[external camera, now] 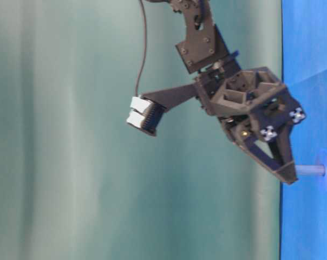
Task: Insert the shaft placed at a random location into the center hole of the small gear at another random location.
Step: 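Align the shaft over the gear's center hole and lower it in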
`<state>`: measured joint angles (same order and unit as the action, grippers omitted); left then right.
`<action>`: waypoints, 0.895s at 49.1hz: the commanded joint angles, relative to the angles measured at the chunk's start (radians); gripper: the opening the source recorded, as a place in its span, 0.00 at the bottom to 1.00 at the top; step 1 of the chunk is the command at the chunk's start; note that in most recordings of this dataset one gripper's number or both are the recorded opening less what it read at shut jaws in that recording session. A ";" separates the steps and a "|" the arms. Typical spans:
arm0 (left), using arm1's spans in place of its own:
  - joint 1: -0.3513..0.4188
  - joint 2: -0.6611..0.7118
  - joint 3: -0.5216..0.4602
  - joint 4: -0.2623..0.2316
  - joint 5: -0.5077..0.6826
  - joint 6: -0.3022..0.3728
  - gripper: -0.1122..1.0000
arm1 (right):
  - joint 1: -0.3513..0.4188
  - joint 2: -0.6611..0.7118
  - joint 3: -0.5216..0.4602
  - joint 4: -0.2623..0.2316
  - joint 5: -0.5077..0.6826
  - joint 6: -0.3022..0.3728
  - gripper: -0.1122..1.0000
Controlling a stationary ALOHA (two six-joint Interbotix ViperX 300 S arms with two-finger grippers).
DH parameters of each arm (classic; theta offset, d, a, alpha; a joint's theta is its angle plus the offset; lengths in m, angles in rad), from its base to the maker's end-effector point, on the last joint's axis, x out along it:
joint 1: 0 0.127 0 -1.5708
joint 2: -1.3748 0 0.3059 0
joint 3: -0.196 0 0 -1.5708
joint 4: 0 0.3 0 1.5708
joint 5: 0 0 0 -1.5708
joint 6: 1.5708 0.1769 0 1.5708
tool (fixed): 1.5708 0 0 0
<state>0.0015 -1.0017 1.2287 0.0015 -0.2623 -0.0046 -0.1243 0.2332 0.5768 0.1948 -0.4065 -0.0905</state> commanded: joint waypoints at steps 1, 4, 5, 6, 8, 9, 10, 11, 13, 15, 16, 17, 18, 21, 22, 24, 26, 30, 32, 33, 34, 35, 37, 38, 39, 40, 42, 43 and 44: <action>0.003 0.009 -0.008 0.002 -0.006 -0.002 0.12 | -0.003 -0.011 -0.023 0.005 -0.015 0.000 0.12; 0.002 0.009 -0.009 0.000 -0.005 -0.002 0.12 | -0.003 -0.005 -0.023 0.003 -0.015 0.002 0.12; 0.003 0.009 -0.008 0.000 -0.005 -0.002 0.12 | -0.003 -0.003 -0.023 0.005 -0.015 0.002 0.12; 0.003 0.009 -0.008 0.000 -0.005 -0.002 0.12 | -0.003 -0.002 -0.023 0.005 -0.015 0.002 0.12; 0.002 0.009 -0.008 0.000 -0.006 -0.002 0.12 | -0.003 0.002 -0.023 0.005 -0.015 0.002 0.12; 0.003 0.009 -0.009 0.002 -0.006 -0.002 0.12 | -0.003 0.005 -0.023 0.005 -0.015 0.002 0.12; 0.003 0.009 -0.008 0.000 -0.006 -0.002 0.12 | -0.003 0.006 -0.023 0.005 -0.015 0.002 0.12; 0.003 0.009 -0.008 0.000 -0.006 -0.002 0.12 | -0.003 0.009 -0.023 0.005 -0.017 0.002 0.12; 0.002 0.009 -0.008 0.000 -0.005 -0.002 0.12 | -0.003 0.015 -0.023 0.005 -0.018 0.002 0.12; 0.002 0.009 -0.008 0.000 -0.006 -0.002 0.12 | -0.003 0.021 -0.025 0.005 -0.021 0.002 0.12; 0.003 0.009 -0.008 0.000 -0.006 -0.002 0.12 | -0.003 0.025 -0.023 0.005 -0.023 0.002 0.12; 0.003 0.009 -0.008 0.000 -0.005 -0.002 0.12 | -0.002 0.028 -0.023 0.005 -0.025 0.002 0.12; 0.003 0.009 -0.008 0.000 -0.006 -0.002 0.12 | -0.003 0.031 -0.025 0.005 -0.026 0.002 0.12; 0.003 0.009 -0.008 0.000 -0.005 -0.002 0.12 | -0.003 0.040 -0.023 0.005 -0.031 0.002 0.12; 0.002 0.009 -0.008 0.000 -0.005 -0.002 0.12 | -0.003 0.043 -0.025 0.005 -0.032 0.002 0.12; 0.003 0.009 -0.008 0.000 -0.006 -0.002 0.12 | -0.002 0.048 -0.025 0.005 -0.035 0.002 0.12; 0.002 0.009 -0.008 0.000 -0.006 -0.002 0.12 | -0.002 0.052 -0.025 0.005 -0.037 0.002 0.12; 0.003 0.009 -0.008 0.000 -0.005 -0.002 0.12 | -0.003 0.057 -0.025 0.005 -0.037 0.002 0.12; 0.002 0.009 -0.008 0.000 -0.006 -0.002 0.12 | -0.003 0.060 -0.023 0.005 -0.037 0.002 0.12; 0.003 0.009 -0.008 0.000 -0.005 -0.002 0.12 | -0.003 0.060 -0.025 0.005 -0.037 0.002 0.12; 0.003 0.009 -0.008 0.000 -0.006 -0.002 0.12 | -0.003 0.060 -0.023 0.005 -0.037 0.002 0.12; 0.003 0.009 -0.008 0.000 -0.005 -0.002 0.12 | -0.003 0.060 -0.023 0.005 -0.037 0.002 0.12; 0.003 0.009 -0.008 0.000 -0.005 -0.002 0.12 | -0.003 0.060 -0.023 0.005 -0.037 0.002 0.12; 0.002 0.009 -0.008 0.000 -0.005 -0.002 0.12 | -0.003 0.060 -0.023 0.005 -0.035 0.002 0.12; 0.003 0.009 -0.008 0.002 -0.006 -0.002 0.12 | -0.003 0.060 -0.023 0.005 -0.035 0.002 0.12; 0.002 0.009 -0.008 0.000 -0.006 -0.002 0.12 | -0.003 0.060 -0.025 0.005 -0.034 0.002 0.12; 0.003 0.009 -0.008 0.002 -0.006 -0.002 0.12 | -0.003 0.060 -0.023 0.003 -0.035 0.002 0.12; 0.003 0.009 -0.008 0.000 -0.006 -0.002 0.12 | -0.002 0.060 -0.023 0.005 -0.035 0.002 0.12; 0.002 0.009 -0.008 0.002 -0.006 -0.002 0.12 | -0.003 0.060 -0.023 0.005 -0.034 0.002 0.12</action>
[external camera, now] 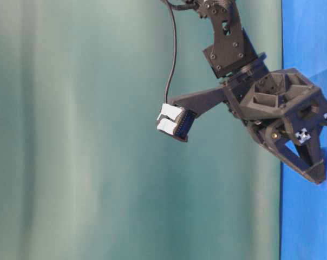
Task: Insert the shaft placed at a random location into the center hole of the small gear at another random location.
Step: 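Align the shaft over the gear's center hole and lower it in, then open the right gripper and retract it rightward away from the gear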
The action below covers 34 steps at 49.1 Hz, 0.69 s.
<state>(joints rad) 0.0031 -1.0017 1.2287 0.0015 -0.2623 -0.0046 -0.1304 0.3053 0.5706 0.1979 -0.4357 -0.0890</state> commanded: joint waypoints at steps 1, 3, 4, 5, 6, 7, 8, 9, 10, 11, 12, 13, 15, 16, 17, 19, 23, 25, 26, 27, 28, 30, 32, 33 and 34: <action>0.000 0.009 -0.008 0.000 -0.006 -0.002 0.12 | 0.003 -0.012 -0.018 0.002 -0.006 0.000 0.12; 0.000 0.009 -0.008 0.000 -0.005 -0.002 0.12 | 0.003 -0.012 -0.018 0.002 -0.006 0.000 0.12; 0.002 0.009 -0.008 0.000 -0.006 -0.002 0.12 | 0.003 -0.012 -0.018 0.002 -0.005 0.000 0.13; 0.000 0.009 -0.008 0.000 -0.006 -0.002 0.12 | 0.003 -0.012 -0.018 0.002 -0.006 0.002 0.13; 0.000 0.011 -0.008 0.000 -0.005 -0.002 0.12 | 0.003 -0.012 -0.018 0.002 -0.008 0.002 0.13; 0.002 0.009 -0.008 0.000 -0.005 -0.002 0.12 | 0.003 -0.012 -0.018 0.002 -0.006 0.002 0.13; 0.002 0.009 -0.008 0.000 -0.005 -0.002 0.12 | 0.003 -0.012 -0.018 0.002 -0.006 0.002 0.13; 0.002 0.009 -0.008 0.000 -0.006 -0.002 0.12 | 0.003 -0.012 -0.018 0.002 -0.006 0.002 0.13; 0.002 0.009 -0.008 0.000 -0.006 -0.002 0.12 | 0.003 -0.012 -0.018 0.002 -0.006 0.002 0.14; 0.002 0.009 -0.008 0.000 -0.006 -0.002 0.12 | 0.003 -0.012 -0.020 0.002 -0.005 0.002 0.15; 0.002 0.009 -0.008 0.000 -0.005 -0.002 0.12 | 0.003 -0.014 -0.021 0.002 -0.005 0.002 0.17; 0.000 0.009 -0.008 0.000 -0.005 -0.002 0.12 | 0.003 -0.015 -0.023 0.002 -0.003 0.002 0.20; 0.000 0.009 -0.008 0.002 -0.006 -0.002 0.12 | 0.003 -0.017 -0.025 0.002 0.003 0.002 0.27; 0.002 0.009 -0.008 0.002 -0.005 -0.002 0.12 | 0.003 -0.020 -0.026 0.002 0.005 0.002 0.31; 0.002 0.009 -0.008 0.000 -0.006 -0.002 0.12 | 0.003 -0.023 -0.026 0.002 0.006 0.002 0.36; 0.002 0.009 -0.008 0.000 -0.006 -0.002 0.12 | 0.003 -0.032 -0.028 0.002 0.014 0.002 0.47; 0.002 0.009 -0.008 0.000 -0.005 -0.002 0.12 | 0.003 -0.058 -0.029 0.002 0.023 0.002 0.68; 0.000 0.009 -0.008 0.000 -0.006 -0.002 0.12 | 0.005 -0.075 -0.028 0.002 0.028 0.002 0.77; 0.002 0.009 -0.008 0.000 -0.005 -0.002 0.12 | 0.003 -0.084 -0.028 0.002 0.032 0.002 0.79; 0.002 0.009 -0.008 0.000 -0.005 -0.002 0.12 | 0.003 -0.095 -0.028 0.002 0.035 0.002 0.81; 0.000 0.009 -0.008 0.000 -0.005 -0.002 0.12 | 0.003 -0.104 -0.026 0.002 0.040 0.002 0.80; 0.000 0.009 -0.008 0.000 -0.006 -0.002 0.12 | 0.003 -0.126 -0.025 0.002 0.049 0.002 0.79; 0.000 0.008 -0.008 0.000 -0.006 -0.002 0.12 | 0.005 -0.147 -0.023 0.002 0.061 0.000 0.77; 0.002 0.006 -0.008 0.000 -0.006 -0.002 0.12 | 0.003 -0.158 -0.023 0.002 0.067 0.000 0.77; 0.000 0.006 -0.008 0.000 -0.006 -0.002 0.12 | 0.003 -0.170 -0.021 0.002 0.074 0.000 0.76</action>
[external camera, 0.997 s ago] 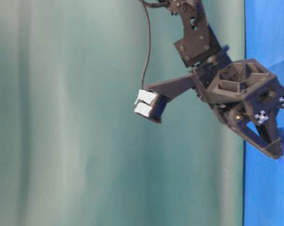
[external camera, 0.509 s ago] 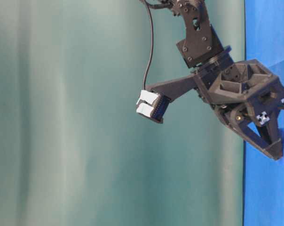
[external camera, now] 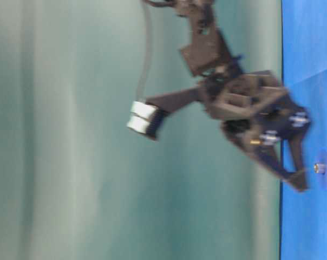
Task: Insert the shaft placed at a random location into the center hole of the small gear at another random location.
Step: 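Open the right gripper and retract it rightward away from the gear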
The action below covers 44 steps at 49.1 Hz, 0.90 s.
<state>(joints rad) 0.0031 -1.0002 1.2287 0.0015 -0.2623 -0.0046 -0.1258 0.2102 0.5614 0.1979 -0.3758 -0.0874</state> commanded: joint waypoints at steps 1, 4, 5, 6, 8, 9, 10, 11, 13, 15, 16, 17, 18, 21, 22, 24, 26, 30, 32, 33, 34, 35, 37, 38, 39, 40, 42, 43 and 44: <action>0.000 0.003 -0.008 0.000 -0.006 -0.002 0.12 | -0.002 -0.086 -0.012 0.002 0.021 -0.002 0.76; 0.002 0.000 -0.008 0.000 -0.005 -0.002 0.12 | -0.002 -0.120 -0.011 0.000 0.049 -0.003 0.76; 0.002 0.000 -0.008 0.000 -0.005 -0.002 0.12 | -0.002 -0.129 -0.011 0.000 0.057 -0.003 0.76; 0.002 0.000 -0.008 0.000 -0.006 -0.002 0.12 | -0.002 -0.138 -0.011 0.000 0.066 -0.003 0.76; 0.002 0.000 -0.008 0.000 -0.006 -0.002 0.12 | -0.002 -0.155 -0.009 0.000 0.081 -0.003 0.76; 0.002 -0.002 -0.008 0.000 -0.006 -0.002 0.12 | 0.000 -0.166 -0.006 0.000 0.091 -0.002 0.76; 0.002 0.000 -0.008 0.000 -0.005 -0.002 0.12 | 0.000 -0.172 -0.005 0.000 0.095 -0.002 0.76; 0.002 0.000 -0.008 0.000 -0.006 -0.002 0.12 | 0.002 -0.176 -0.002 0.002 0.097 -0.002 0.76; 0.002 -0.002 -0.008 0.002 -0.005 -0.002 0.12 | 0.003 -0.186 0.005 0.000 0.103 -0.002 0.76; 0.002 -0.002 -0.008 0.000 -0.005 -0.002 0.12 | 0.005 -0.195 0.014 0.002 0.107 -0.002 0.76; 0.002 -0.003 -0.008 0.002 -0.006 -0.002 0.12 | 0.005 -0.199 0.020 0.000 0.109 -0.002 0.76; 0.002 -0.003 -0.008 0.000 -0.005 0.000 0.12 | 0.005 -0.204 0.025 0.000 0.109 -0.002 0.76; 0.002 -0.003 -0.008 0.000 -0.005 -0.002 0.12 | 0.005 -0.210 0.032 0.000 0.110 -0.002 0.76; 0.002 -0.008 -0.008 0.000 -0.003 -0.002 0.12 | 0.006 -0.230 0.058 0.000 0.110 0.000 0.76; 0.000 -0.008 -0.008 0.000 -0.002 0.000 0.12 | 0.006 -0.236 0.067 0.002 0.110 0.000 0.76; 0.002 -0.012 -0.008 0.000 0.003 -0.002 0.12 | 0.006 -0.255 0.089 0.002 0.110 0.000 0.76; 0.002 -0.017 -0.009 0.000 0.009 -0.002 0.12 | 0.006 -0.275 0.112 0.002 0.110 0.000 0.75; 0.002 -0.025 -0.011 0.000 0.028 -0.002 0.12 | 0.006 -0.316 0.161 0.002 0.110 0.002 0.75; 0.000 -0.032 -0.011 0.000 0.038 -0.002 0.12 | 0.006 -0.339 0.187 0.002 0.109 0.003 0.75; 0.002 -0.034 -0.011 0.000 0.041 -0.002 0.12 | 0.006 -0.351 0.201 0.002 0.109 0.003 0.75; 0.002 -0.035 -0.011 0.002 0.043 -0.002 0.12 | 0.006 -0.367 0.213 0.002 0.110 0.006 0.75; 0.002 -0.037 -0.011 0.000 0.046 -0.002 0.12 | 0.006 -0.379 0.225 0.002 0.109 0.008 0.75; 0.002 -0.040 -0.009 0.000 0.049 -0.002 0.12 | 0.006 -0.407 0.252 0.002 0.109 0.012 0.75; 0.002 -0.043 -0.009 0.000 0.051 -0.002 0.12 | 0.006 -0.420 0.265 0.002 0.107 0.015 0.75; 0.000 -0.043 -0.008 0.000 0.051 -0.002 0.12 | 0.006 -0.437 0.276 0.002 0.107 0.017 0.75; 0.002 -0.043 -0.008 0.000 0.052 -0.002 0.12 | 0.006 -0.451 0.288 0.002 0.107 0.020 0.75; 0.002 -0.046 -0.008 0.000 0.052 -0.002 0.12 | 0.006 -0.482 0.314 0.002 0.106 0.023 0.75; 0.002 -0.046 -0.006 0.000 0.052 -0.002 0.12 | 0.006 -0.497 0.327 0.002 0.106 0.025 0.75; 0.002 -0.046 -0.006 0.002 0.054 -0.002 0.12 | 0.006 -0.512 0.337 0.002 0.106 0.026 0.75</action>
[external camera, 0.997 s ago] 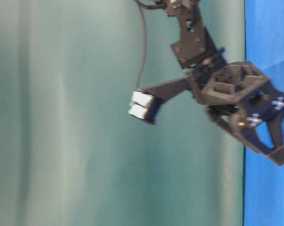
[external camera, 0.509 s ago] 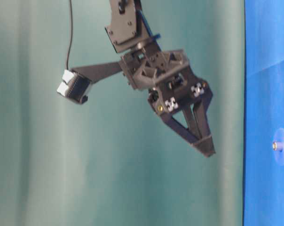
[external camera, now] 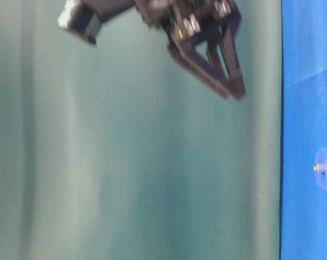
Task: Insert the shaft placed at a random location into the center hole of the small gear at another random location.
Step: 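Open the right gripper and retract it rightward away from the gear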
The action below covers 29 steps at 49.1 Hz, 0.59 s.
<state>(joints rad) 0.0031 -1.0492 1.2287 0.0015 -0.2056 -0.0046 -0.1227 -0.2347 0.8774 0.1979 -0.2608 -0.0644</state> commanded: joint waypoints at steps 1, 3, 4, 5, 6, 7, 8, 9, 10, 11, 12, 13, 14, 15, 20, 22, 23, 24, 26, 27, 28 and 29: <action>0.002 0.003 -0.006 0.000 -0.003 -0.002 0.12 | 0.003 -0.084 0.032 0.002 -0.009 0.005 0.75; 0.002 0.003 -0.006 0.002 -0.003 -0.002 0.12 | 0.003 -0.124 0.058 0.002 -0.009 0.006 0.75; 0.002 0.002 -0.006 0.000 -0.003 -0.002 0.12 | 0.003 -0.140 0.069 0.002 -0.008 0.006 0.75; 0.002 0.003 -0.006 0.000 -0.003 -0.002 0.12 | 0.003 -0.155 0.078 0.002 -0.006 0.006 0.75; 0.002 0.002 -0.006 0.002 -0.003 -0.002 0.12 | 0.003 -0.170 0.087 0.002 -0.006 0.008 0.75; 0.002 0.003 -0.006 0.000 -0.003 -0.002 0.12 | 0.003 -0.186 0.097 0.002 -0.005 0.008 0.75; 0.002 0.002 -0.006 0.000 -0.003 -0.002 0.12 | 0.003 -0.201 0.106 0.002 -0.005 0.008 0.75; 0.002 0.003 -0.006 0.000 -0.003 -0.002 0.12 | 0.003 -0.215 0.114 0.002 -0.005 0.008 0.75; 0.002 0.002 -0.006 0.000 -0.002 -0.002 0.12 | 0.003 -0.230 0.123 0.002 -0.003 0.008 0.75; 0.002 0.003 -0.006 0.000 -0.002 -0.002 0.12 | 0.003 -0.245 0.130 0.002 -0.002 0.008 0.75; 0.002 0.003 -0.006 0.000 0.000 -0.002 0.12 | 0.003 -0.261 0.138 0.002 0.000 0.008 0.75; 0.002 0.003 -0.006 0.000 0.000 -0.002 0.12 | 0.003 -0.275 0.144 0.002 0.003 0.008 0.75; 0.002 0.002 -0.006 0.002 0.000 -0.002 0.12 | 0.003 -0.288 0.150 0.002 0.008 0.008 0.75; 0.002 0.002 -0.005 0.002 0.000 -0.002 0.12 | 0.003 -0.304 0.158 0.002 0.012 0.008 0.75; 0.005 0.002 -0.005 0.002 0.000 -0.002 0.12 | 0.003 -0.365 0.176 0.002 0.037 0.008 0.75; 0.006 0.002 -0.005 0.000 0.000 -0.003 0.12 | 0.003 -0.387 0.183 0.002 0.043 0.008 0.75; 0.006 0.002 -0.005 0.002 0.000 -0.002 0.12 | 0.003 -0.397 0.186 0.002 0.044 0.008 0.75; 0.006 0.002 -0.005 0.000 0.000 -0.002 0.12 | 0.003 -0.407 0.187 0.002 0.048 0.008 0.75; 0.009 0.003 -0.003 0.000 0.000 -0.002 0.12 | 0.003 -0.422 0.190 0.002 0.052 0.008 0.75; 0.011 0.003 -0.003 0.000 0.000 -0.003 0.12 | 0.003 -0.428 0.190 0.002 0.055 0.008 0.75; 0.012 0.003 -0.003 0.000 0.000 -0.003 0.12 | 0.003 -0.434 0.192 0.002 0.057 0.006 0.75; 0.012 0.003 0.000 0.002 0.000 -0.002 0.12 | 0.003 -0.439 0.193 0.002 0.060 0.006 0.75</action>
<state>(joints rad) 0.0092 -1.0523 1.2333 0.0000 -0.2010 -0.0061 -0.1212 -0.6519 1.0784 0.1979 -0.2056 -0.0583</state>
